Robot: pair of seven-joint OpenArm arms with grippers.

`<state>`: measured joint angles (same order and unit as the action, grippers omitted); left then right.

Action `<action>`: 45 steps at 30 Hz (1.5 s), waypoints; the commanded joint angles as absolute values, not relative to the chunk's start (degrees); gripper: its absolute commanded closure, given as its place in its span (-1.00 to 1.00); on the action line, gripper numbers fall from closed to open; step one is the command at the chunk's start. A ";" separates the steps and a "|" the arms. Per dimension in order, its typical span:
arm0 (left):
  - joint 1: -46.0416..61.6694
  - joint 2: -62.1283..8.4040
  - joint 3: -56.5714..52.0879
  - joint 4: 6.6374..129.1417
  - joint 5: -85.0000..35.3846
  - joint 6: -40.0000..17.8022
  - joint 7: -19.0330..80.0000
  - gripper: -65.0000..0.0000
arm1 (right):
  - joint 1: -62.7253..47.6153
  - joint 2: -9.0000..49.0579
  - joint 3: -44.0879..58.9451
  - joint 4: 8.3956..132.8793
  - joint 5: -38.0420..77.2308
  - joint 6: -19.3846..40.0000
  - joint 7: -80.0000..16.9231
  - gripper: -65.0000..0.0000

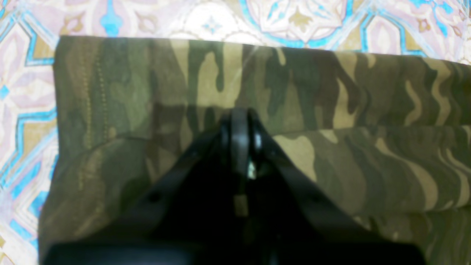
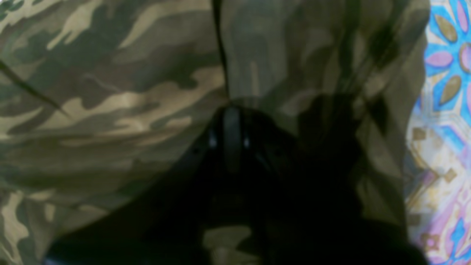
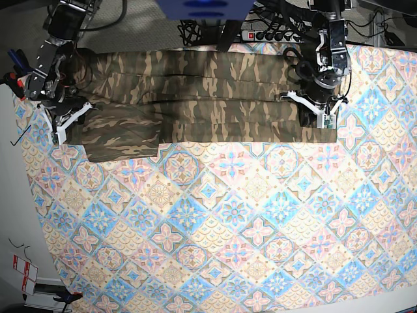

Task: Fold the T-shirt properly
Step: 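Hold the strip ends with both grippers and drag them toward the robot, then release the strip end with the right gripper and lift it away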

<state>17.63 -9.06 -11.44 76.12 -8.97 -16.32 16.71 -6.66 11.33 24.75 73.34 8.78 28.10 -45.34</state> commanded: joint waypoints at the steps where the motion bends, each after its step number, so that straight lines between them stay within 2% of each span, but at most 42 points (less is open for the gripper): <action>1: 18.33 -9.27 -11.38 75.82 -7.52 -15.52 20.35 1.00 | -6.20 11.74 25.01 73.27 5.49 27.21 -47.52 1.00; 7: 19.91 -9.27 -11.56 76.26 -7.60 -15.52 20.44 1.00 | -6.46 9.89 25.19 75.56 3.82 27.21 -48.57 1.00; 13: 21.85 -9.27 -11.91 82.95 -8.13 -15.52 20.79 1.00 | -8.75 8.92 25.36 86.81 4.00 27.12 -48.66 1.00; 19: 25.10 -8.84 -17.19 92.70 -12.88 -15.52 20.88 1.00 | -9.71 5.93 36.18 95.87 4.62 27.56 -48.75 0.94; 21: 25.71 -9.45 -19.21 94.02 -14.90 -15.69 22.37 1.00 | -9.45 6.02 38.73 95.16 7.34 29.67 -48.92 0.80; 24: 25.80 -11.21 -21.41 95.16 -17.54 -15.78 25.63 1.00 | -8.22 9.54 43.91 90.24 16.66 34.59 -54.29 0.39; 27: 26.07 -12.26 -22.73 95.16 -19.21 -15.87 25.71 1.00 | -5.49 13.76 47.96 79.96 26.68 40.00 -57.54 -0.02; 30: 26.15 -12.62 -23.16 95.16 -19.30 -15.87 25.71 1.00 | -5.41 18.07 50.59 71.60 31.78 40.00 -55.52 -0.29; 34: 26.24 -13.14 -23.16 94.81 -19.03 -15.87 25.80 1.00 | -5.23 20.88 50.68 68.18 32.75 40.00 -53.41 -0.28; 39: 25.80 -13.14 -23.16 94.81 -19.03 -15.87 26.07 1.00 | -5.05 20.97 50.59 64.22 32.57 40.00 -52.97 -0.12; 45: 25.71 -13.76 -23.16 94.64 -18.95 -15.87 26.07 1.00 | -2.59 21.05 50.59 57.98 32.40 40.00 -52.79 -0.11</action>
<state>25.71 -12.71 -22.85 93.93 -18.48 -15.92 27.27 -3.31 19.64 50.43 56.97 31.24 39.35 -53.60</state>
